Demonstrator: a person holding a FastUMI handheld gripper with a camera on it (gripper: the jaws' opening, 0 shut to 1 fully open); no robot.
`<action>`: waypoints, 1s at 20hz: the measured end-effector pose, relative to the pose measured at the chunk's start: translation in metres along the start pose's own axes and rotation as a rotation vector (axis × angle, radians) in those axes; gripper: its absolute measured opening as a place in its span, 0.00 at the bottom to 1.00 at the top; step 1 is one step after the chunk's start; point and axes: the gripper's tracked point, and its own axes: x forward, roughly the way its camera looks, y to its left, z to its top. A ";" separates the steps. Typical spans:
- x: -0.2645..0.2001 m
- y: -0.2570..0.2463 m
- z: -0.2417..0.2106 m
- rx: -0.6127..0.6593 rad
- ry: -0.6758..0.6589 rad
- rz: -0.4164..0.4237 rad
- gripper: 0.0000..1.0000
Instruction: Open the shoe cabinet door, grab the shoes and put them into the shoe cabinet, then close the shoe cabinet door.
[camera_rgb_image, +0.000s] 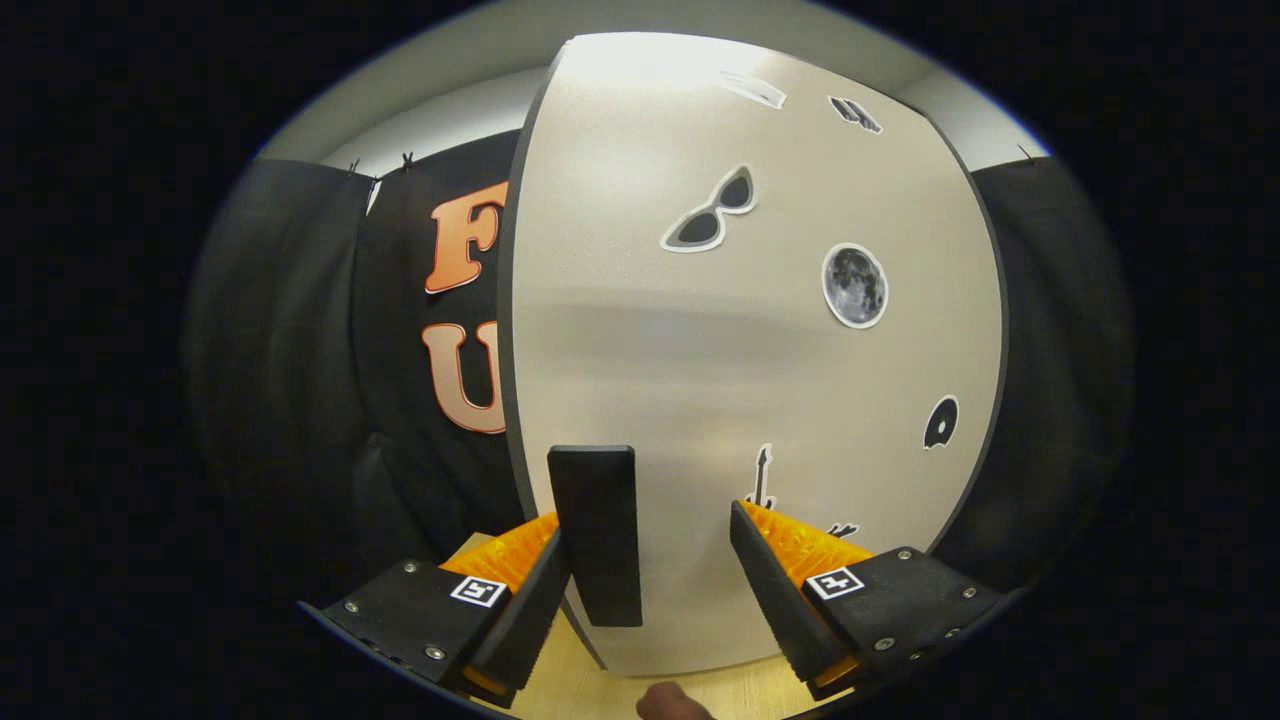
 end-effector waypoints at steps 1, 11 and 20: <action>0.001 0.001 0.000 -0.018 -0.008 -0.013 0.93; 0.005 0.002 0.001 -0.043 -0.025 -0.067 0.93; -0.053 0.013 0.018 -0.054 -0.062 -0.046 0.93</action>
